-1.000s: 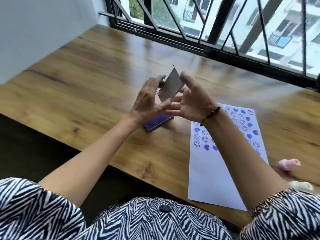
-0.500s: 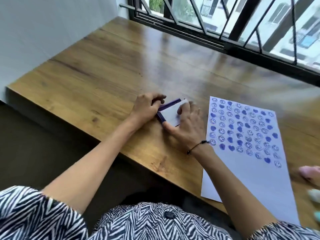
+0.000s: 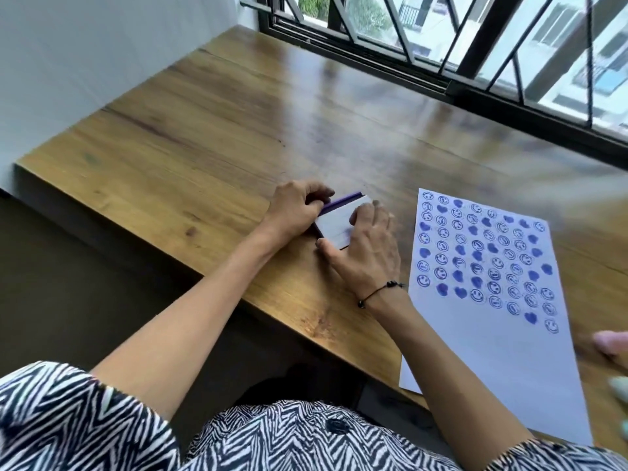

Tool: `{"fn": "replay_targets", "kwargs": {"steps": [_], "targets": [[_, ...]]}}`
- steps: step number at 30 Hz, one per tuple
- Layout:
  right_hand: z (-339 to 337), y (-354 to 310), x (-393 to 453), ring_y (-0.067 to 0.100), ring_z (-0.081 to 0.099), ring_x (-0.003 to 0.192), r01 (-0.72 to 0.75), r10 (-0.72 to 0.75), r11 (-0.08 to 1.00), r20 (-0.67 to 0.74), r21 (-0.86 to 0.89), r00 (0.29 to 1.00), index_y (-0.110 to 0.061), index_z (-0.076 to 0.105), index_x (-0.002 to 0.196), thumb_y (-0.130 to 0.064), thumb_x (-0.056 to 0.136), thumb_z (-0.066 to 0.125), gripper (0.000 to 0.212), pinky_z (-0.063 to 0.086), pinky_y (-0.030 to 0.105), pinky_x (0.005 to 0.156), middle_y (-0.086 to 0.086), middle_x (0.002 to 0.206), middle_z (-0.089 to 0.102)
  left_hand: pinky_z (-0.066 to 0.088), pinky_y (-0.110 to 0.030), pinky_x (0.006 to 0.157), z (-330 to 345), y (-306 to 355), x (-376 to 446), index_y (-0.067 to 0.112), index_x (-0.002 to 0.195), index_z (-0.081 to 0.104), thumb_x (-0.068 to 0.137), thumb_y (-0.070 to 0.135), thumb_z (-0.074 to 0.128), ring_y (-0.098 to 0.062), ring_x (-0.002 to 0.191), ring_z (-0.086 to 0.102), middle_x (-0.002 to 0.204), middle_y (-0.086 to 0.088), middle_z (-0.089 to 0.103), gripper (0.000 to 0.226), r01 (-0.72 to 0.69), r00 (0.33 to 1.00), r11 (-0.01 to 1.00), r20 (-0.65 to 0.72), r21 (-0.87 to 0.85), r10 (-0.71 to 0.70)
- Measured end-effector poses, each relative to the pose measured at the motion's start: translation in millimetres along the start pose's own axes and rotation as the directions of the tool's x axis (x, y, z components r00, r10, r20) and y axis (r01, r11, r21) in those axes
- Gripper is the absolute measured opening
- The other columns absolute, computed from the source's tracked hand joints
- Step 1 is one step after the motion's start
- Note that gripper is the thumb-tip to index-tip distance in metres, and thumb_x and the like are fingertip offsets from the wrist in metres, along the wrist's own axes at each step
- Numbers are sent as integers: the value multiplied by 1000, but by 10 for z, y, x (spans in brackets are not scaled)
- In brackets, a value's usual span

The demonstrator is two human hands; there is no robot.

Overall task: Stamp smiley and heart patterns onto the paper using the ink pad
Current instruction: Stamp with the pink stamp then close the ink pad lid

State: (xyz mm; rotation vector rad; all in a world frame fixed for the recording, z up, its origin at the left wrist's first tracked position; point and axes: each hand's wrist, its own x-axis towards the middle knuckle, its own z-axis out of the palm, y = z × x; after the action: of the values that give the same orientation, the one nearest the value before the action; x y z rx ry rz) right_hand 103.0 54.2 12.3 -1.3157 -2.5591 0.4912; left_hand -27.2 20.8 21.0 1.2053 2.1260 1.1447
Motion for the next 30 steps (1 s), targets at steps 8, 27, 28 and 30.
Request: {"fn": "replay_targets", "kwargs": {"steps": [8, 27, 28, 30], "targets": [[16, -7, -24, 36, 35, 125, -29, 30, 999, -21, 42, 999, -5, 41, 112, -51, 70, 65, 66, 29, 42, 108, 21, 136, 39, 43, -17, 84, -2, 22, 8, 5, 101, 65, 78, -5, 49, -18, 93, 64, 100, -16, 71, 30, 36, 999, 999, 1, -24, -36], [-14, -20, 189, 32, 40, 115, 59, -58, 998, 35, -31, 998, -3, 41, 117, -51, 68, 64, 72, 31, 38, 99, 16, 127, 46, 49, -28, 85, -32, 3, 51, 9, 95, 68, 78, -5, 43, -15, 84, 62, 98, -17, 71, 33, 157, 987, 969, 58, -193, -148], [-10, -22, 186, 32, 41, 113, 60, -60, 998, 23, -29, 998, -3, 42, 116, -51, 68, 64, 71, 32, 38, 97, 16, 126, 47, 49, -29, 86, -36, 6, 50, 10, 94, 68, 78, -4, 45, -15, 85, 63, 98, -16, 71, 32, 156, 987, 970, 57, -185, -147], [-5, -27, 177, 33, 42, 112, 56, -56, 998, 0, -19, 998, -3, 43, 114, -49, 68, 64, 69, 35, 39, 92, 15, 123, 48, 49, -29, 87, -37, 7, 48, 11, 94, 68, 78, 0, 51, -17, 91, 64, 99, -13, 72, 26, 148, 989, 977, 51, -152, -142]]}}
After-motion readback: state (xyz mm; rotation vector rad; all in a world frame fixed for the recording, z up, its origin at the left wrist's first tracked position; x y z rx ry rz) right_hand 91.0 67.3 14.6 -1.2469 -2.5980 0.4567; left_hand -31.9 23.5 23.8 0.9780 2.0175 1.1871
